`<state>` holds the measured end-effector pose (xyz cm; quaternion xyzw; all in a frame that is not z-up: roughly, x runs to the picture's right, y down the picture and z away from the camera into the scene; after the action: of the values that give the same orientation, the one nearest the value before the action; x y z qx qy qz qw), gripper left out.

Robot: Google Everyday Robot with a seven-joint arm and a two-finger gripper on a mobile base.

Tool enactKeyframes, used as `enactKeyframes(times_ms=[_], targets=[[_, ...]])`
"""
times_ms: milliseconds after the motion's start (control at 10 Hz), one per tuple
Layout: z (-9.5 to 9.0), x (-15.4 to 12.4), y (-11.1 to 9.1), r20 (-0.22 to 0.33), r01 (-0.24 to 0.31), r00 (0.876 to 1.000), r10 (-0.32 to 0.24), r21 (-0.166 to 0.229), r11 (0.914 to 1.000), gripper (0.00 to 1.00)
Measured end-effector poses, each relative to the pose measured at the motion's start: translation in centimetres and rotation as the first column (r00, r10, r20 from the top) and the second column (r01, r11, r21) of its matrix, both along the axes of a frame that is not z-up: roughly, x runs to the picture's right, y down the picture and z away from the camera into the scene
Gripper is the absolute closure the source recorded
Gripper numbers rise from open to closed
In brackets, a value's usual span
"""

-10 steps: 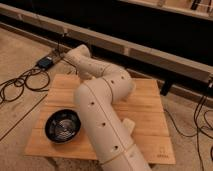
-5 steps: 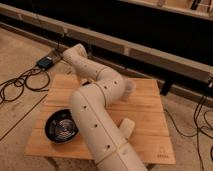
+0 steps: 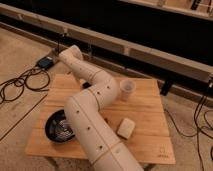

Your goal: Push the eraser across the table

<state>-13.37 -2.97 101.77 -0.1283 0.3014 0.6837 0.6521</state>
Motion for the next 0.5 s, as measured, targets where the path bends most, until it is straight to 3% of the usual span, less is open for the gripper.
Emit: enactKeyframes(times_ms=[500], targets=[[1.4, 1.8, 1.4, -0.043, 0.031, 0.999, -0.032, -0.021, 0.9993, 0.35]])
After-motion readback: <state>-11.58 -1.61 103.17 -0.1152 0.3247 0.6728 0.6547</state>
